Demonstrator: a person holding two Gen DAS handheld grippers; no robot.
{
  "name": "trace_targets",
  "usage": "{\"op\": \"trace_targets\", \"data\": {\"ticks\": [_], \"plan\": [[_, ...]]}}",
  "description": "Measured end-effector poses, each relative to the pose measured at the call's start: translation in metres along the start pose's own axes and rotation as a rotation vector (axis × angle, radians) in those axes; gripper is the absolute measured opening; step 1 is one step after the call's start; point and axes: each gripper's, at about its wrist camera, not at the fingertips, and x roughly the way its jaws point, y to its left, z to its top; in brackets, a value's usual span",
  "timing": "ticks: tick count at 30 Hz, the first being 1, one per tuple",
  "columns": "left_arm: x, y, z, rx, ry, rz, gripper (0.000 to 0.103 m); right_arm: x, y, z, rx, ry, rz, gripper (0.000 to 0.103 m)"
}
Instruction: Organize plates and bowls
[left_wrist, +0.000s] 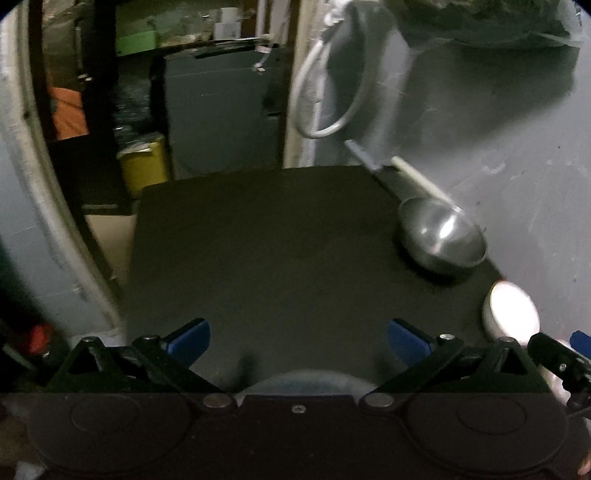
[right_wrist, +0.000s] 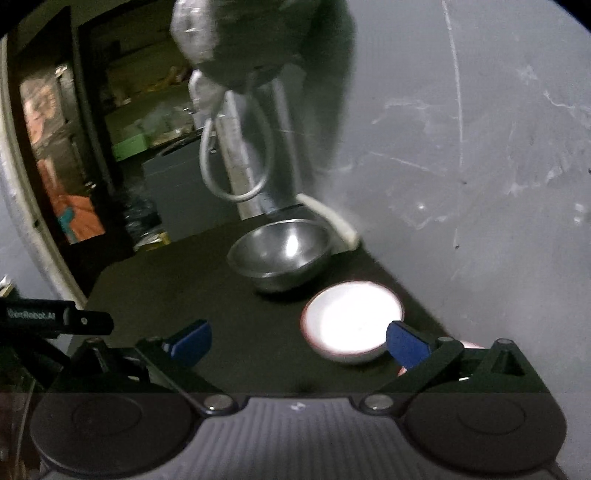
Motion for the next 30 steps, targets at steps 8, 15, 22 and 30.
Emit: {"op": "trace_targets", "data": {"ticks": [8,15,22,30], "plan": [[0.076,-0.03,0.052,-0.035,-0.063,-0.106,0.102,0.062,-0.003,0.034,-0.093,-0.02,-0.077,0.103],[0.13,-0.046,0.085,-0.086,-0.062,-0.181,0.102,0.106,0.004,0.056,-0.139,-0.004,-0.121,0.097],[0.158,-0.05,0.087,-0.091,0.003,-0.238,0.09,0.14,0.006,0.055,-0.145,0.078,-0.122,0.079],[0.171,-0.054,0.083,-0.102,0.11,-0.293,0.032,0.154,0.009,0.055,-0.127,0.151,-0.097,0.035]]}}
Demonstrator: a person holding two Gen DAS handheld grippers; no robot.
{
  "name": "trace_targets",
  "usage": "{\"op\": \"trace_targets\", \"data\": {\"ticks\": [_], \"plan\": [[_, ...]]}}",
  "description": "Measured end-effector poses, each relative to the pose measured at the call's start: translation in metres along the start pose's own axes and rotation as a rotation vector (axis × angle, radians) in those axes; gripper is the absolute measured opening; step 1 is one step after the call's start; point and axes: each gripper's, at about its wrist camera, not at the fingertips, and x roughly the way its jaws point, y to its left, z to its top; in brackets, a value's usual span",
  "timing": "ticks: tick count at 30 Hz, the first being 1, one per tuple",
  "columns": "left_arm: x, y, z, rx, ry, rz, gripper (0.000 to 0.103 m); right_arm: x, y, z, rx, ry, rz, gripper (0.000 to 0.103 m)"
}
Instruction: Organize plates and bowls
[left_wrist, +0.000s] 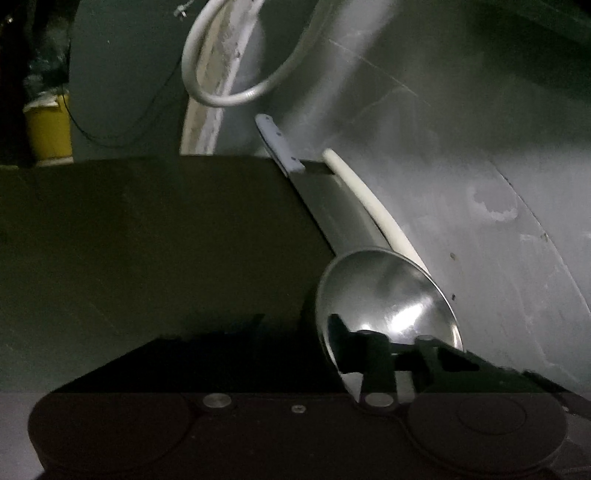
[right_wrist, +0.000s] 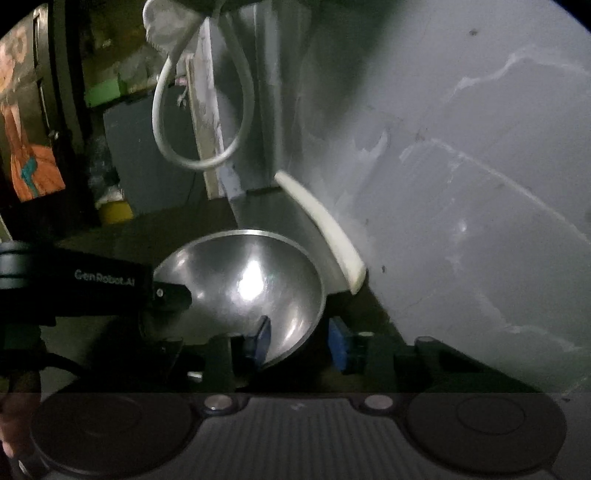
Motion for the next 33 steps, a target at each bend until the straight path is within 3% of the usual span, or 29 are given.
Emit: {"op": "trace_targets", "data": {"ticks": [2,7,19,27,33], "plan": [[-0.001,-0.003,-0.003,-0.002,0.002,-0.02,0.014,-0.001,0.005,0.0,-0.027,0.008,-0.012,0.033],[-0.013,-0.007,-0.01,0.038,0.0,0.004,0.013,-0.013,0.008,-0.004,-0.04,0.005,-0.016,0.025],[-0.106,-0.034,-0.03,0.083,-0.103,0.001,0.012,-0.101,0.01,-0.016,-0.054,-0.099,0.058,0.025],[-0.177,-0.055,-0.084,0.089,-0.12,-0.003,0.017,-0.18,0.0,-0.051,-0.034,-0.121,0.128,0.025],[-0.203,-0.051,-0.141,0.061,-0.054,-0.005,0.019,-0.217,-0.009,-0.093,-0.02,-0.081,0.185,0.025]]}}
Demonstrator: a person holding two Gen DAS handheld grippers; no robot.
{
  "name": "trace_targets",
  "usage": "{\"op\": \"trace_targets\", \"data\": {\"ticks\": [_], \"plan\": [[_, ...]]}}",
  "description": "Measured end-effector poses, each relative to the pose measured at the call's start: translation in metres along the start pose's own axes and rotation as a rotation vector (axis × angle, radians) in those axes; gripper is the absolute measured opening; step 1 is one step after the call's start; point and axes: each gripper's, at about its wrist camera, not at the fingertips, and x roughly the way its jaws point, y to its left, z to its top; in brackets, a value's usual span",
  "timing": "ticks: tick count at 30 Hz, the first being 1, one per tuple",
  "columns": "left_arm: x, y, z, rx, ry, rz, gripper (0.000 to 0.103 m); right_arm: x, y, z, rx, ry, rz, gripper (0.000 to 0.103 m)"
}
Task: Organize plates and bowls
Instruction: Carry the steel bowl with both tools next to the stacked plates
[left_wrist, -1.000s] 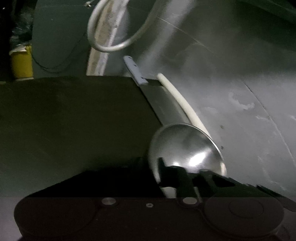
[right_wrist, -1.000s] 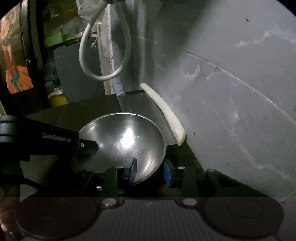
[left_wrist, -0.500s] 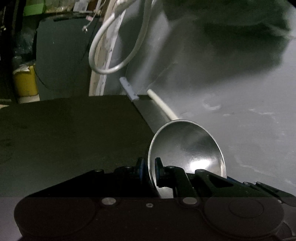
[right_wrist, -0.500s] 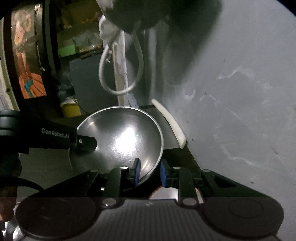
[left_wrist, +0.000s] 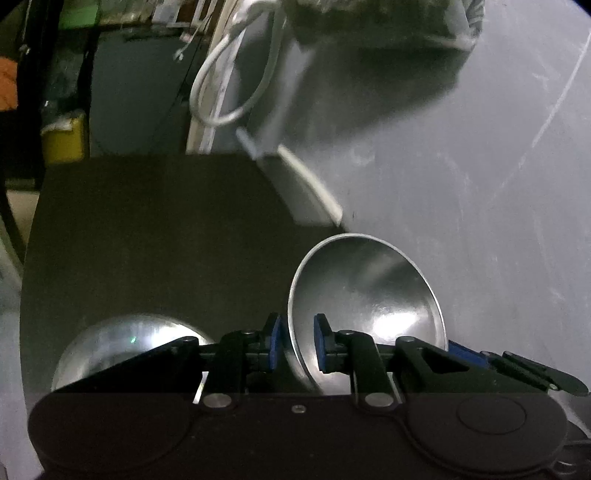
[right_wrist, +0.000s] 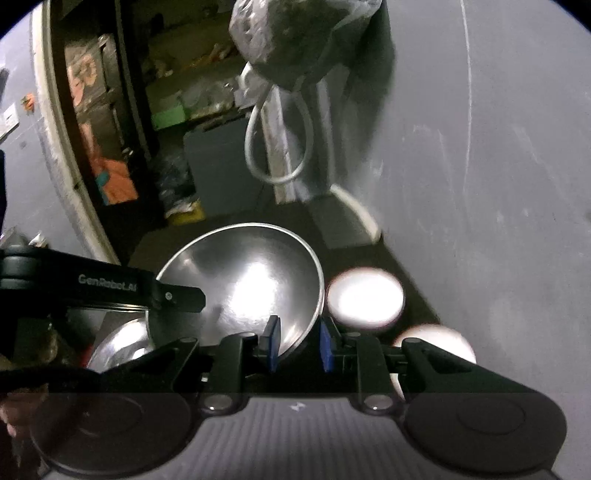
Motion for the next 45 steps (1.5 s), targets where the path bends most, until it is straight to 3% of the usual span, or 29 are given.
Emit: {"op": "trace_targets", "data": {"ticks": [16,28,34,35,36,41,45], "plan": [[-0.019,-0.015,-0.103,0.054,0.198,-0.001,0.021,-0.058,-0.009,-0.1,0.022,0.163,0.034,0.026],[-0.006,-0.008,-0.118,0.053,0.279,0.018,0.024,-0.053,-0.007,-0.113,0.017,0.198,0.063,0.032],[-0.004,-0.01,-0.117,0.087,0.292,0.02,0.032,-0.049,-0.006,-0.112,0.024,0.187,0.069,0.038],[-0.004,-0.01,-0.116,0.088,0.288,0.024,0.037,-0.048,-0.007,-0.112,0.029,0.184,0.068,0.042],[-0.005,-0.009,-0.115,0.091,0.282,0.03,0.041,-0.048,-0.007,-0.113,0.034,0.181,0.065,0.052],[-0.017,-0.008,-0.106,0.111,0.242,0.054,0.078,-0.051,-0.015,-0.113,0.069,0.144,0.039,0.086],[-0.025,-0.011,-0.098,0.133,0.217,0.061,0.086,-0.052,-0.023,-0.111,0.108,0.116,0.023,0.1]]}}
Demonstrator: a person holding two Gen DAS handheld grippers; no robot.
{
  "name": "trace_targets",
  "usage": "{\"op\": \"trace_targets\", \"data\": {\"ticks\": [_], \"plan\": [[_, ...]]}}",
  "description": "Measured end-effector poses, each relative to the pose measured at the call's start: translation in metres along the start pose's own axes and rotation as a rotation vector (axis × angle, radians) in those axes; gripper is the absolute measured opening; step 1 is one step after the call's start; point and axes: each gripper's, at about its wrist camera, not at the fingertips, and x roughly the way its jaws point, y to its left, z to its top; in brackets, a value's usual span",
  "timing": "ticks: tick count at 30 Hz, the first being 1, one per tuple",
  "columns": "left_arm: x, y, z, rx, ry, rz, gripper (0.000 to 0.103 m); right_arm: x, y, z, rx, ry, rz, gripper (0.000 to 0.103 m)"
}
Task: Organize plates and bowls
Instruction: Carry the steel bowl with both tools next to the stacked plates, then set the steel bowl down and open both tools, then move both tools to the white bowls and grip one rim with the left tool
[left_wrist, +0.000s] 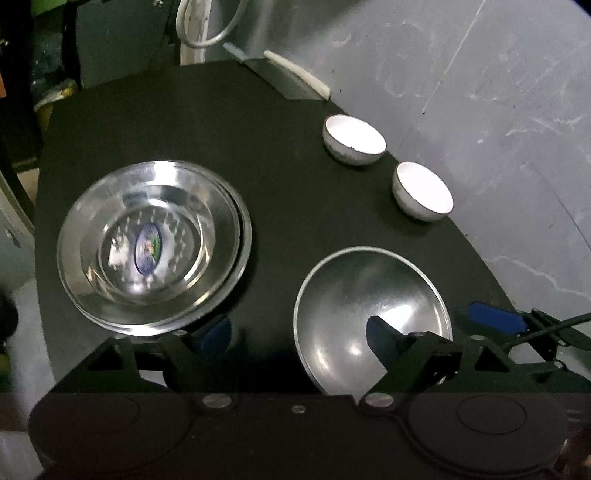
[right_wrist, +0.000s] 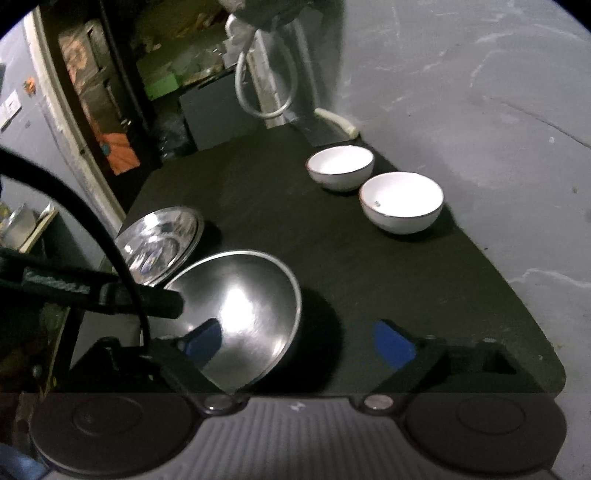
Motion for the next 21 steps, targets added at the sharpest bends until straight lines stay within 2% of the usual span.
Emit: {"op": "trace_targets", "data": {"ticks": [2,6,14,21], "plan": [[-0.004,0.0,0.004,0.0,-0.028,0.029,0.101,-0.001,-0.004,0.001,0.025,-0.024,0.0,0.103],[-0.005,0.001,0.016,-0.047,-0.084,0.066,0.102,0.0,-0.013,0.002,0.077,-0.057,-0.035,0.103],[0.022,-0.001,0.054,-0.155,-0.058,0.075,0.102,0.008,-0.037,-0.002,0.185,-0.09,-0.105,0.103],[0.054,-0.04,0.094,-0.047,-0.035,0.008,0.102,0.021,-0.055,0.007,0.217,-0.125,-0.131,0.103]]}}
